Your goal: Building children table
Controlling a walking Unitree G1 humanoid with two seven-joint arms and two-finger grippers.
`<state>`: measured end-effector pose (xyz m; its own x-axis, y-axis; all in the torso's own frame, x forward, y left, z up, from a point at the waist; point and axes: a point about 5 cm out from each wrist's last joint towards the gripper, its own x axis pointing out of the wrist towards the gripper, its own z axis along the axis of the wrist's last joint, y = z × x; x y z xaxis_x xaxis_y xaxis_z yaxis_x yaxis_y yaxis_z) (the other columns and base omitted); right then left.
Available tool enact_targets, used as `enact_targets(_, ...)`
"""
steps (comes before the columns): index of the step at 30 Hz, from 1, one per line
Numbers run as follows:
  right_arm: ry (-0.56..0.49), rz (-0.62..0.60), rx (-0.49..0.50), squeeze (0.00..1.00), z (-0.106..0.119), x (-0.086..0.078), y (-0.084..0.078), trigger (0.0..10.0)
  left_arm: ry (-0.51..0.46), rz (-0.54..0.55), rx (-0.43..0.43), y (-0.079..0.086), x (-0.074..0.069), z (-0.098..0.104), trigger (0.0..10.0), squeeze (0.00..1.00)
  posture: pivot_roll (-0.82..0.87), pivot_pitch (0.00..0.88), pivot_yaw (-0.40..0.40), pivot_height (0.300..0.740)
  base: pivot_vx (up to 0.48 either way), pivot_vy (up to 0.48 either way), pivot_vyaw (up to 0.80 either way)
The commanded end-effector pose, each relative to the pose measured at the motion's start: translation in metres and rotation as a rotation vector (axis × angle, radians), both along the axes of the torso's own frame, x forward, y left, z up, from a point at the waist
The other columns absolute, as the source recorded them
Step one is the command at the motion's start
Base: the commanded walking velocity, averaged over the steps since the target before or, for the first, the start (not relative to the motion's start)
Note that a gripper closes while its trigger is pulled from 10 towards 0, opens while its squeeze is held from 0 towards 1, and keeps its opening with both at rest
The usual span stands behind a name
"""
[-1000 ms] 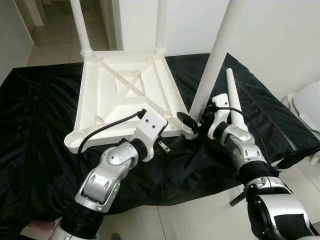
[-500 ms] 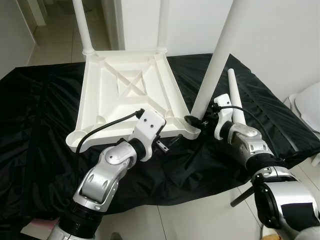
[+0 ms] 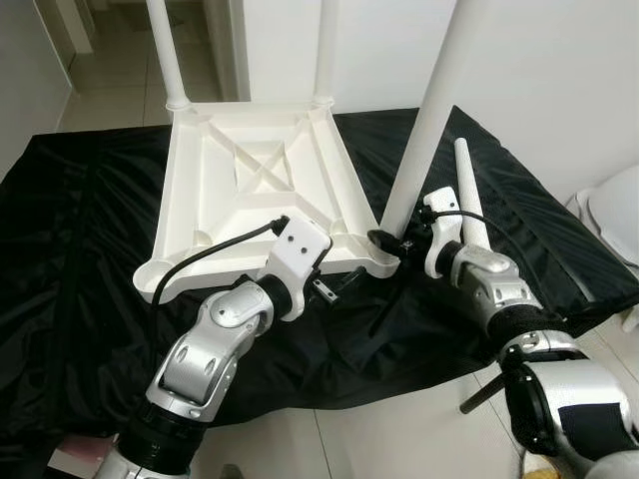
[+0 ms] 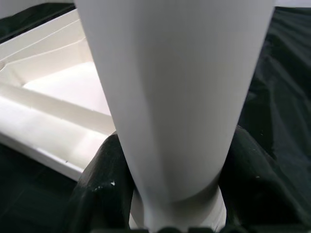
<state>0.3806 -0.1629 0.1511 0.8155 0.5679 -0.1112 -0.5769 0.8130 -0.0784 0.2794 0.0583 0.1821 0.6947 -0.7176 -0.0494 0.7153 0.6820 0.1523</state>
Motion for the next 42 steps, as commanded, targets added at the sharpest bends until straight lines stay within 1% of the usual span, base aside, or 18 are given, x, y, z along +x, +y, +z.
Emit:
enact_targets(1, 0.028, -0.046, 0.032, 0.0, -0.008, -0.002, -0.003, 0.0, -0.013, -0.022, 0.002, -0.001, -0.002, 0.004, 10.0, 0.0, -0.02, 0.025, -0.007, 0.74, 0.0, 0.0, 0.0)
enact_targets(4, 0.021, -0.055, 0.053, 0.0, -0.007, -0.002, -0.001, 0.0, -0.011, -0.023, 0.001, 0.0, -0.002, 0.004, 10.0, 0.0, -0.02, 0.025, -0.007, 0.74, 0.0, 0.0, 0.0)
enact_targets(6, 0.006, -0.188, 0.135, 0.0, -0.006, -0.001, 0.008, 0.0, -0.01, -0.026, 0.0, -0.001, -0.002, 0.004, 10.0, 0.0, -0.03, 0.019, -0.011, 0.74, 0.0, 0.0, 0.0)
enact_targets(8, 0.005, -0.246, 0.169, 0.0, -0.005, 0.0, 0.01, 0.0, -0.009, -0.027, 0.0, -0.001, -0.002, 0.004, 10.0, 0.0, -0.03, 0.019, -0.011, 0.74, 0.0, 0.0, 0.0)
enact_targets(9, 0.005, -0.246, 0.169, 0.0, -0.005, 0.0, 0.01, 0.0, -0.009, -0.027, 0.0, -0.001, -0.002, 0.004, 10.0, 0.0, -0.03, 0.019, -0.011, 0.74, 0.0, 0.0, 0.0)
enact_targets(11, -0.005, -0.339, 0.211, 0.0, -0.004, -0.001, 0.014, 0.0, -0.008, -0.029, 0.001, -0.002, -0.002, 0.003, 10.0, 0.0, -0.03, 0.014, -0.012, 0.74, 0.0, 0.0, 0.0)
enact_targets(12, -0.005, -0.339, 0.211, 0.0, -0.004, -0.001, 0.014, 0.0, -0.008, -0.029, 0.001, -0.002, -0.002, 0.003, 10.0, 0.0, -0.03, 0.014, -0.012, 0.74, 0.0, 0.0, 0.0)
enact_targets(15, -0.022, -0.449, 0.233, 0.0, -0.004, -0.002, 0.022, 0.0, -0.009, -0.035, 0.003, -0.003, -0.002, 0.002, 10.0, 0.0, -0.03, 0.003, -0.011, 0.74, 0.0, 0.0, 0.0)
enact_targets(16, -0.022, -0.449, 0.233, 0.0, -0.004, -0.002, 0.022, 0.0, -0.009, -0.035, 0.003, -0.003, -0.002, 0.002, 10.0, 0.0, -0.03, 0.003, -0.011, 0.74, 0.0, 0.0, 0.0)
enact_targets(18, -0.046, -0.548, 0.222, 0.0, -0.004, -0.003, 0.03, 0.0, -0.011, -0.043, 0.001, -0.004, -0.002, 0.003, 10.0, 0.0, -0.04, 0.0, -0.012, 0.74, 0.0, 0.0, 0.0)
enact_targets(21, -0.054, -0.589, 0.218, 0.0, -0.003, -0.005, 0.033, 0.0, -0.011, -0.047, -0.001, -0.005, -0.002, 0.003, 10.0, 0.0, -0.04, 0.0, -0.012, 0.74, 0.0, 0.0, 0.0)
enact_targets(25, -0.045, -0.709, 0.241, 0.0, -0.005, -0.012, 0.048, 0.0, -0.012, -0.057, -0.001, -0.008, -0.003, 0.003, 10.0, 0.0, -0.04, 0.0, -0.013, 0.74, 0.0, 0.0, 0.0)
enact_targets(30, -0.014, -0.681, 0.244, 0.0, -0.009, -0.013, 0.056, 0.0, -0.011, -0.059, -0.002, -0.009, -0.002, 0.003, 10.0, 0.0, -0.04, 0.0, -0.014, 0.74, 0.0, 0.0, 0.0)
enact_targets(34, -0.017, -0.669, 0.254, 0.0, -0.007, -0.013, 0.058, 0.0, -0.011, -0.06, -0.003, -0.009, -0.002, 0.003, 10.0, 0.0, -0.04, 0.0, -0.014, 0.74, 0.0, 0.0, 0.0)
enact_targets(35, -0.036, -0.63, 0.272, 0.13, -0.001, -0.012, 0.058, 10.0, -0.011, -0.061, -0.003, -0.009, -0.003, 0.003, 10.0, 0.0, -0.04, 0.0, -0.015, 0.74, 0.0, 0.0, 0.0)
enact_targets(36, -0.036, -0.63, 0.272, 0.13, -0.001, -0.012, 0.058, 10.0, -0.011, -0.061, -0.003, -0.009, -0.003, 0.003, 10.0, 0.0, -0.04, 0.0, -0.015, 0.74, 0.0, 0.0, 0.0)
enact_targets(37, -0.045, -0.608, 0.284, 1.0, 0.001, -0.012, 0.058, 10.0, -0.012, -0.062, -0.003, -0.009, -0.003, 0.002, 10.0, 0.0, -0.04, 0.0, -0.014, 0.74, 0.0, 0.0, 0.0)
enact_targets(42, -0.05, -0.532, 0.296, 1.0, 0.005, -0.012, 0.059, 10.0, -0.012, -0.061, -0.003, -0.009, -0.004, 0.003, 10.0, 0.0, -0.04, 0.0, -0.016, 0.74, 0.0, 0.0, 0.0)
